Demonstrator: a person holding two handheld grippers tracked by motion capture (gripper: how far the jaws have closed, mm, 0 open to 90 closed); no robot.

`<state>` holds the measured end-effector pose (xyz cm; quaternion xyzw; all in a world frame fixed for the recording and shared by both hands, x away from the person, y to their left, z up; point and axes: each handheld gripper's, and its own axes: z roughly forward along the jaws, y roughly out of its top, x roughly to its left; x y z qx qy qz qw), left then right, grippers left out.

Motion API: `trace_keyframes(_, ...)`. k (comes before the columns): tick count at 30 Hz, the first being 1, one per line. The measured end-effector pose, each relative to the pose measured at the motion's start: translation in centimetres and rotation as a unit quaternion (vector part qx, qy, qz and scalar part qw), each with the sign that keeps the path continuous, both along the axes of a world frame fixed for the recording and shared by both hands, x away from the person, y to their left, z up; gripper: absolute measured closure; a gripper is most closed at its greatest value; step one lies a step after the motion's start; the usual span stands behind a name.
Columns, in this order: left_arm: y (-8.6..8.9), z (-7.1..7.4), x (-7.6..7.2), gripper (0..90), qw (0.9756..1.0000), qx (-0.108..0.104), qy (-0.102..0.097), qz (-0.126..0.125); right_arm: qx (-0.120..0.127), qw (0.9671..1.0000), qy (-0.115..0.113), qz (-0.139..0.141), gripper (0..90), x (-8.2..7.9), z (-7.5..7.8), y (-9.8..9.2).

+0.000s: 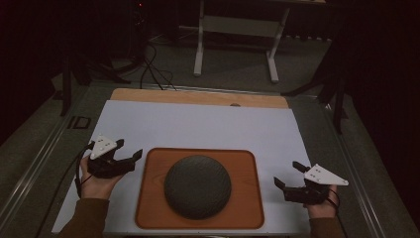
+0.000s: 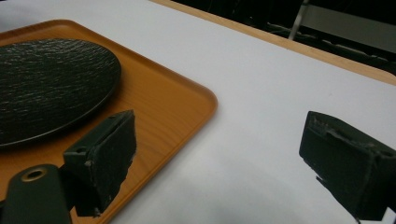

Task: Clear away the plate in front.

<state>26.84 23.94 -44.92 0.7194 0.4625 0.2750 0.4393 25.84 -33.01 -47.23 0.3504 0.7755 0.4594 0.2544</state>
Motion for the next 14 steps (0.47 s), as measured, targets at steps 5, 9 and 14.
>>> trace_keyframes(5, 1.5, -0.4, -0.2, 27.3, 0.9999, 0.005, -0.012, 0.002, 0.003, 1.0000, -0.003, 0.000, 10.7, -0.1, 0.0, 0.0)
trace_keyframes(9, 2.6, -0.5, -0.6, 29.3, 0.9994, -0.025, -0.025, -0.002, 0.006, 0.9999, -0.010, -0.001, 10.7, -0.2, 0.1, 0.0)
trace_keyframes(14, 3.0, -0.7, -1.0, 29.3, 0.9994, -0.022, -0.028, 0.002, 0.007, 0.9999, -0.014, -0.001, 10.7, -0.2, 0.2, 0.0)
